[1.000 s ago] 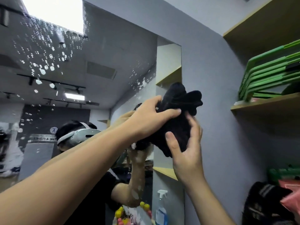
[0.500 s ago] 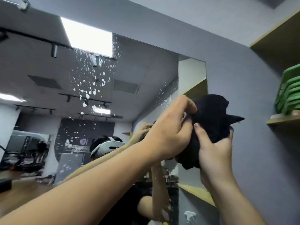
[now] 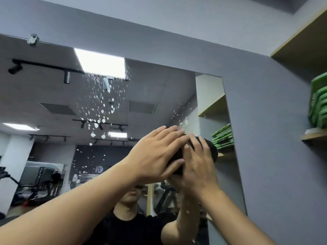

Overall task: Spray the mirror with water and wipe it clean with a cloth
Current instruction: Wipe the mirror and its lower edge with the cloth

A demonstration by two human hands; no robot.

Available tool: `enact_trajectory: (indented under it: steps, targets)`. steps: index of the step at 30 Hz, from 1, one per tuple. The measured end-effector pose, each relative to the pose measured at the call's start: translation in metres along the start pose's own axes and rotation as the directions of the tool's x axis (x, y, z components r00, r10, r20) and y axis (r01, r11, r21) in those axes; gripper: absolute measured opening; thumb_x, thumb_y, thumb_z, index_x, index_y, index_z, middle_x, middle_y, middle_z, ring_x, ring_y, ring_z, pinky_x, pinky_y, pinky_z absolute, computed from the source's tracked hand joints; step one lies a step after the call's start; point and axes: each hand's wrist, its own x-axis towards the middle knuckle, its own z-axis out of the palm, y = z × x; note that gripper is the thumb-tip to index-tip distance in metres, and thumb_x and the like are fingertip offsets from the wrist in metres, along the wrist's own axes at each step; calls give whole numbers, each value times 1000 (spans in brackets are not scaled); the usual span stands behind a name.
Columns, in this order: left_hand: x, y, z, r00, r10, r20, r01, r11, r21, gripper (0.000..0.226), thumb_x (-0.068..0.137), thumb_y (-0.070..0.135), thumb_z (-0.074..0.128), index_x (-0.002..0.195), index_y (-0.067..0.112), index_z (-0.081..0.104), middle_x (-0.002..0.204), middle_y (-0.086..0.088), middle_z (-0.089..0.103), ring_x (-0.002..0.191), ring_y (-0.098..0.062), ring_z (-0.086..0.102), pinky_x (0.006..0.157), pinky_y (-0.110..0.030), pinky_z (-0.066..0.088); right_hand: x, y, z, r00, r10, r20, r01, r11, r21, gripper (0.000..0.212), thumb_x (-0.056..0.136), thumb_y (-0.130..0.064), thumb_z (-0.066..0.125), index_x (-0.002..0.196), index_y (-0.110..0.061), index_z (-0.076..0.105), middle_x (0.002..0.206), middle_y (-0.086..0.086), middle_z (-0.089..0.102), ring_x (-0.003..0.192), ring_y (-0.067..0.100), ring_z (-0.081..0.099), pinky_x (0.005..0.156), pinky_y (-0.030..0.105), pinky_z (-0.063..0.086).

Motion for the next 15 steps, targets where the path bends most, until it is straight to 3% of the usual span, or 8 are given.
enact_trajectory:
  steps: [3, 8, 15]
  targets:
    - [1, 5, 19, 997, -68, -40, 70, 996, 52, 59, 104, 40, 39, 151, 4, 45, 152, -13, 51, 140, -33, 48, 117, -48, 37, 0, 12, 0, 998, -37, -56, 38, 999, 15, 77, 78, -57, 57, 131, -1, 50, 135, 18, 56, 130, 38, 50, 112, 55, 36]
    - [9, 4, 40, 983, -153, -99, 168, 973, 158, 57, 103, 35, 37, 145, -1, 50, 144, -18, 57, 134, -38, 53, 117, -49, 36, 9, 27, 2, 995, -98, -25, 96, 994, -51, 91, 81, -79, 44, 132, -5, 60, 135, 12, 57, 125, 38, 53, 110, 56, 36]
    - [38, -17, 46, 973, -161, -167, 193, 960, 201, 56, 105, 36, 34, 141, -1, 55, 138, -17, 62, 130, -36, 58, 113, -50, 45, 37, 50, 15, 988, -148, -34, 142, 979, -144, 83, 88, -72, 46, 137, -6, 55, 140, 11, 55, 124, 40, 53, 106, 57, 39]
